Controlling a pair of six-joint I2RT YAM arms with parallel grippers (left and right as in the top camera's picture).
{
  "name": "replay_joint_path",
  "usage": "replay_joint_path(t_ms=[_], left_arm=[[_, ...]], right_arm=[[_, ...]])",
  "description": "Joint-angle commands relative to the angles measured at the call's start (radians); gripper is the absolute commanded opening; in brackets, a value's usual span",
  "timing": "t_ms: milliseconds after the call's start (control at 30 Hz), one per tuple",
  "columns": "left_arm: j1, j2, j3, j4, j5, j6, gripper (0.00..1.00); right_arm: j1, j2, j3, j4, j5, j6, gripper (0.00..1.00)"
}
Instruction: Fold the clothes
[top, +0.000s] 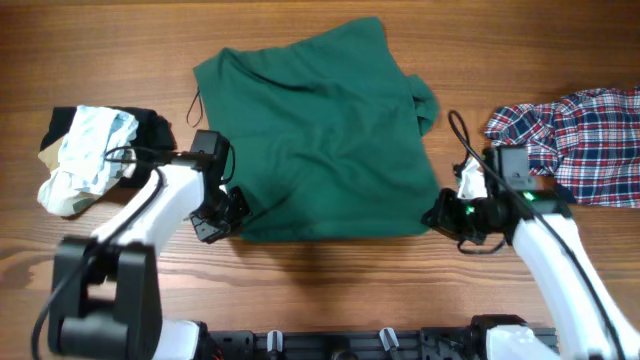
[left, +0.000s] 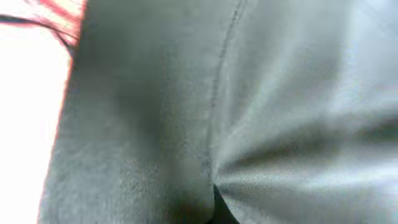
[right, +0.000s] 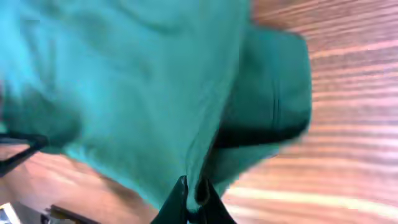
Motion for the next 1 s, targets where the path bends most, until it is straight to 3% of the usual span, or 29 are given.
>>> replay_joint_path(t_ms=[0,67,200,267,367,533,600,767,867,967], left_arm=[[-0.02,-0.208,-0.008,-0.047,0.054,0.005,0.04],[-0.072,-0.399,-0.008,-0.116,0.053,0.0,0.04],[-0.151,-0.66,-0.008,-0.201,0.006,-0.071,0.04],[-0.164,-0.837,-0.006,-0.21,-0.043,-0.085,0.04],[-0.153,-0.919,0.005,-0.204,-0.103,-0.085,0.04],[-0.118,-0.837,0.008,-0.108,-0.113,-0.049,0.04],[-0.092,-0.72,0.008,-0.03,-0.12,-0.013,0.04],[-0.027,-0.461,0.012,0.101,-0.12,0.032,0.04],[0.008,-0.341,0.025,0.141,-0.116,0.032,0.04],[0.043,-0.288,0.032,0.195,-0.121,0.055,0.06]], right_arm=[[-0.001,-0.255,-0.002,-0.091,0.009,-0.02,0.04],[-0.001,-0.434,-0.002,-0.195,0.006,0.0,0.05],[-0.001,-0.579,0.01,-0.302,-0.002,0.046,0.04],[-0.001,-0.579,0.07,-0.316,-0.022,0.066,0.04],[0.0,-0.512,0.164,-0.298,-0.017,0.061,0.04],[-0.001,-0.162,0.368,-0.239,-0.017,0.0,0.04],[-0.001,0.079,0.457,-0.194,-0.021,-0.063,0.04],[-0.001,0.479,0.648,-0.041,-0.05,-0.134,0.04],[0.002,0.636,0.755,0.106,-0.136,-0.177,0.04],[0.011,0.754,0.833,0.32,-0.204,-0.115,0.04]])
